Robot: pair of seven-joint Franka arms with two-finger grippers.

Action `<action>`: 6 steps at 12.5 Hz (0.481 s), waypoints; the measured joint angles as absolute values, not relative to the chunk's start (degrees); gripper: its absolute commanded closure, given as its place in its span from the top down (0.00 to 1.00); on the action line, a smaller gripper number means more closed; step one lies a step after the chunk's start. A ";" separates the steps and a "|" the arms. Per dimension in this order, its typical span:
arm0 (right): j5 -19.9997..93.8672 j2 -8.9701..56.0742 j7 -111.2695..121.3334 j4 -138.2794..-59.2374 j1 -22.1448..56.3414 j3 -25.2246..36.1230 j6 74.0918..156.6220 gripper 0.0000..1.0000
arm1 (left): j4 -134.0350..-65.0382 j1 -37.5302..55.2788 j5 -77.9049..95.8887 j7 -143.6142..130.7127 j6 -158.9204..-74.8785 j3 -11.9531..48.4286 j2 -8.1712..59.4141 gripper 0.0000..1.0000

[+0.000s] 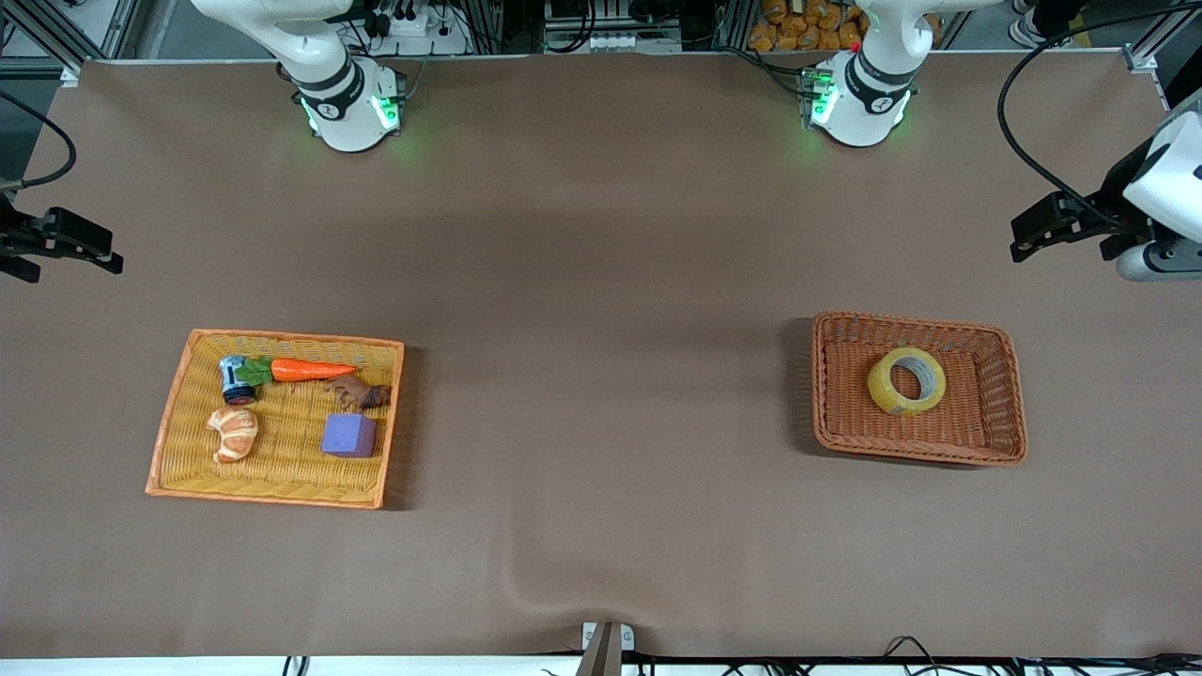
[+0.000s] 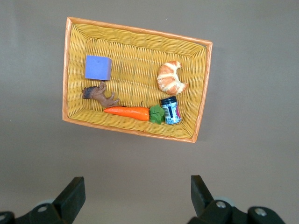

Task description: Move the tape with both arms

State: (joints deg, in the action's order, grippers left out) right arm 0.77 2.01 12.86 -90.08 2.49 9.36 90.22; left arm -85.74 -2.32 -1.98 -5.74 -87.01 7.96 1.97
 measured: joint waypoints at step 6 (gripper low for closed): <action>0.77 2.01 8.31 -88.30 2.53 9.21 90.03 1.00 | -86.18 -2.18 -1.97 -5.62 -87.40 7.91 1.21 1.00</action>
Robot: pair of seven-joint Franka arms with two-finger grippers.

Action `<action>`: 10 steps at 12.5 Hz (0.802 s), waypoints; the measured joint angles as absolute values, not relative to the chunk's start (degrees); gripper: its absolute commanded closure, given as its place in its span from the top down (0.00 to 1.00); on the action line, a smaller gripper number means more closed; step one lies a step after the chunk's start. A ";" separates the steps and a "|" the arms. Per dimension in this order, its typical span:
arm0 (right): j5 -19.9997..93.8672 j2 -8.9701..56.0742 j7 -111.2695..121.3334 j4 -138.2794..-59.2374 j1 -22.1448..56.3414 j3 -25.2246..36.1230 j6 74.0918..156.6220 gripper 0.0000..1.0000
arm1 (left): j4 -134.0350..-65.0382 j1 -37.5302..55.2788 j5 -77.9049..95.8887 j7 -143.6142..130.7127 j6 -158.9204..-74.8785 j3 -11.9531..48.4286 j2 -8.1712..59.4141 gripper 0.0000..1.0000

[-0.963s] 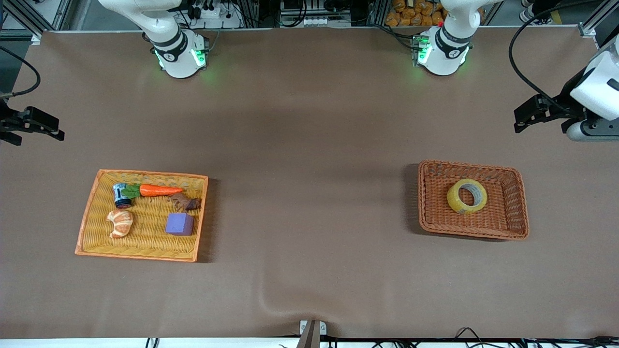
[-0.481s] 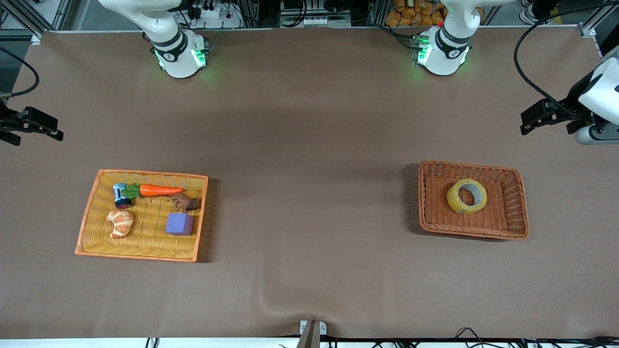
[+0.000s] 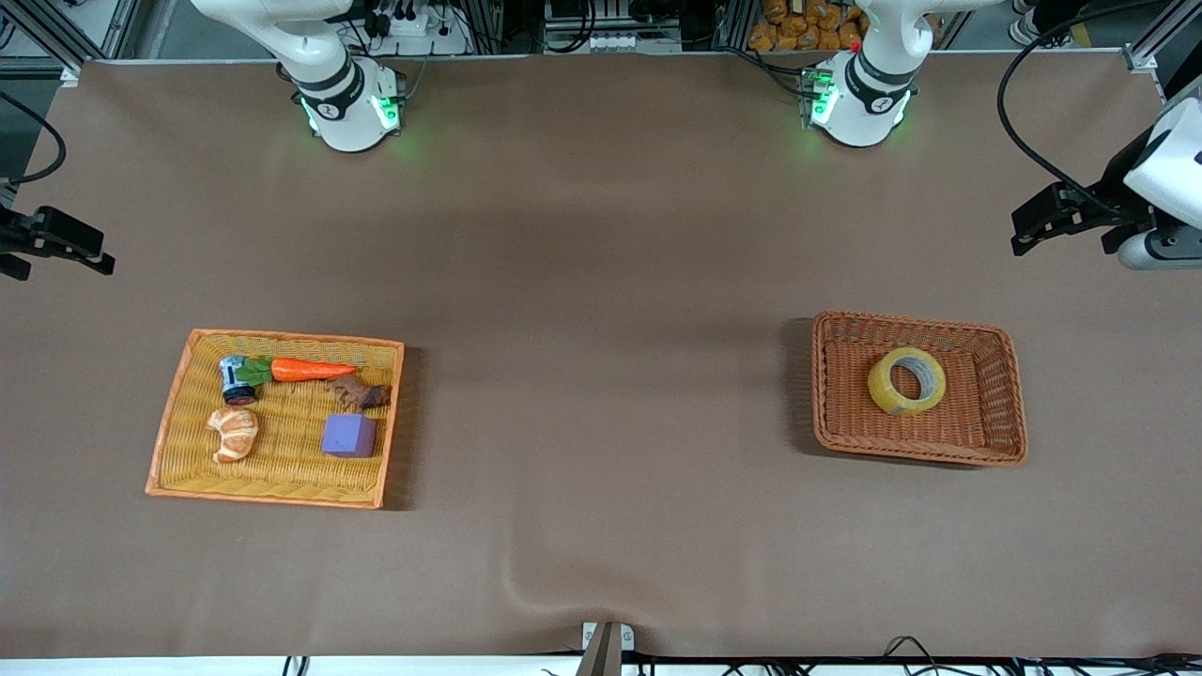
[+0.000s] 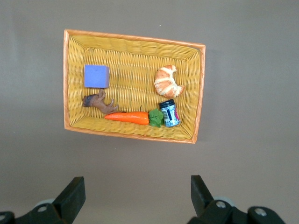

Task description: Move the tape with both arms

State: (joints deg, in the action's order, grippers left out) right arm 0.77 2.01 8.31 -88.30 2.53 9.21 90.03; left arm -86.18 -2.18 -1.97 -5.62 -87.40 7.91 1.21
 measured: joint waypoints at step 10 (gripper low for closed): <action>0.77 2.01 7.05 -87.95 2.54 9.09 89.69 1.00 | -85.84 -2.27 -1.98 -2.29 -87.49 7.33 1.08 1.00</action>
